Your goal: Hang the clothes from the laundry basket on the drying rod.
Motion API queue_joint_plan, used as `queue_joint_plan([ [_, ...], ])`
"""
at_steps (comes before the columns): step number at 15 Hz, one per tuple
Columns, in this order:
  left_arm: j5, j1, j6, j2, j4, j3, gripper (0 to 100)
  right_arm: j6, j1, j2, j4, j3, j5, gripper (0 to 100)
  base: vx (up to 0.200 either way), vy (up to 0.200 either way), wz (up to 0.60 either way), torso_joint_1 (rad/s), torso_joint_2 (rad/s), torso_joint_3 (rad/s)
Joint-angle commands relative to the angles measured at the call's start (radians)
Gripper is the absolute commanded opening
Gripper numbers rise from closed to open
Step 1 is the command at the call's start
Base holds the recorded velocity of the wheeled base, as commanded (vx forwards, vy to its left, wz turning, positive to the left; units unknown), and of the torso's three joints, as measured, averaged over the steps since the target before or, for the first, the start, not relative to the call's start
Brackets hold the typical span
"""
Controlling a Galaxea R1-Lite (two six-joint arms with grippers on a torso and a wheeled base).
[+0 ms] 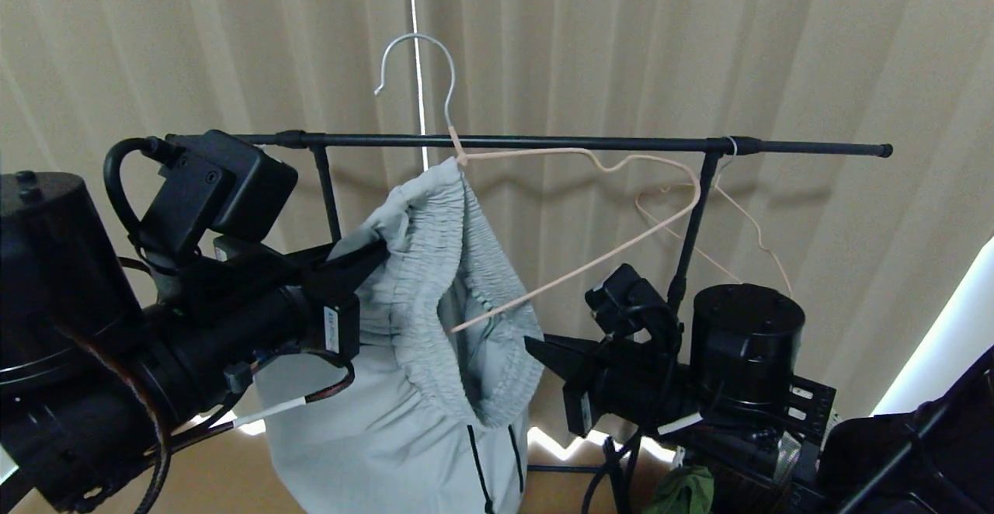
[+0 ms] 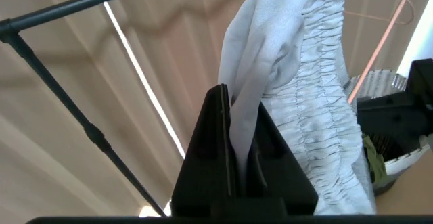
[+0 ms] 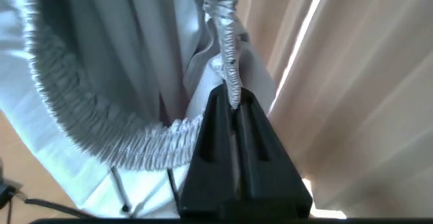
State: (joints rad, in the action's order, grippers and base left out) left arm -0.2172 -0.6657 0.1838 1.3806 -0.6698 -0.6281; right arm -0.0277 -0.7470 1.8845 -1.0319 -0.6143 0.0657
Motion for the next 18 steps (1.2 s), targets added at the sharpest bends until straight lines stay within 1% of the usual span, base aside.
queue_joint_plan([
  [1, -0.001, 0.002, 0.000, 0.000, -0.005, 0.004, 0, 0.000, 0.020, -0.008, 0.000, 0.002, -0.001, 0, 0.000, 0.000, 0.00, 0.000, 0.00, 0.000],
  [2, -0.001, 0.008, 0.009, -0.002, -0.005, 0.014, 0, 0.002, 0.048, -0.015, 0.000, 0.004, -0.029, 0, 0.000, 0.000, 0.00, 0.000, 0.00, 0.000],
  [3, -0.001, 0.009, 0.016, -0.003, -0.007, 0.028, 0, 0.002, 0.077, -0.021, 0.000, 0.002, -0.041, 0, 0.000, 0.000, 0.00, 0.000, 0.00, 0.000],
  [7, -0.004, 0.025, 0.032, -0.005, -0.007, 0.044, 0, 0.003, 0.233, -0.031, 0.000, -0.009, -0.041, 0, 0.000, 0.000, 0.00, 0.000, 0.00, 0.000],
  [8, -0.004, 0.044, 0.063, -0.006, -0.007, 0.050, 0, 0.003, 0.262, -0.034, 0.000, -0.012, -0.041, 0, 0.000, 0.000, 0.00, 0.000, 0.00, 0.000],
  [10, -0.004, 0.098, 0.171, -0.017, -0.016, 0.077, 0, 0.003, 0.293, -0.045, 0.000, -0.016, -0.041, 0, 0.000, 0.000, 0.00, 0.000, 0.00, 0.000],
  [11, -0.004, 0.098, 0.171, -0.017, -0.016, 0.077, 0, 0.003, 0.293, -0.045, 0.000, -0.016, -0.041, 0, 0.000, 0.000, 0.00, 0.000, 0.00, 0.000],
  [12, -0.002, 0.149, 0.283, -0.018, -0.074, 0.117, 0, 0.005, 0.310, -0.047, 0.001, -0.028, -0.041, 0, 0.000, 0.000, 0.00, 0.000, 0.00, 0.000],
  [15, 0.007, 0.212, 0.453, -0.018, -0.202, 0.214, 0, 0.005, 0.314, -0.045, 0.006, -0.045, -0.041, 0, 0.000, 0.000, 0.00, 0.000, 0.00, 0.000],
  [16, 0.010, 0.230, 0.494, -0.018, -0.229, 0.242, 0, 0.005, 0.314, -0.045, 0.006, -0.047, -0.040, 0, 0.000, 0.000, 0.00, 0.000, 0.00, 0.000],
  [18, 0.033, 0.256, 0.533, -0.020, -0.238, 0.266, 0, 0.006, 0.314, -0.047, 0.006, -0.048, -0.040, 0, 0.000, 0.000, 0.00, 0.000, 0.00, 0.000],
])
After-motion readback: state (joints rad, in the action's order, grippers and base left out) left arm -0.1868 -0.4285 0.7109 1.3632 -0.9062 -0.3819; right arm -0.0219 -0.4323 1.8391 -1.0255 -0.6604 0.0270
